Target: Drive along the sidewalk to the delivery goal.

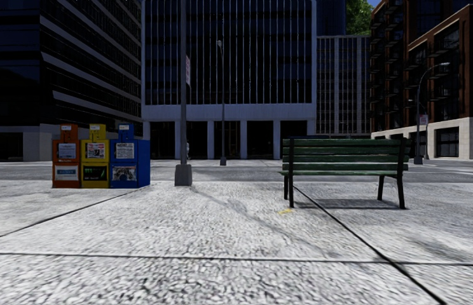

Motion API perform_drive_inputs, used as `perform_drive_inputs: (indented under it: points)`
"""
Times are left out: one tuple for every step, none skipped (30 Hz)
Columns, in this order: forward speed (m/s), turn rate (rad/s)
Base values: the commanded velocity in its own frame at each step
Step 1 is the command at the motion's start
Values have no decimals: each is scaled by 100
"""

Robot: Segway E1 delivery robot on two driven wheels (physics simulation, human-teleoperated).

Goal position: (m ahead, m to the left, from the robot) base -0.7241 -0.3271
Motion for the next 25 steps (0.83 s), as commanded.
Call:
perform_drive_inputs:
  points:
    - [0,0]
    - [0,0]
    - [0,0]
    - [0,0]
    - [0,0]
    - [0,0]
    - [0,0]
    - [0,0]
    - [0,0]
    - [0,0]
    - [0,0]
    - [0,0]
    - [0,0]
    - [0,0]
    - [0,0]
    - [0,0]
    - [0,0]
    - [0,0]
    - [0,0]
    - [0,0]
    - [0,0]
    - [0,0]
    - [0,0]
    - [0,0]
    - [0,0]
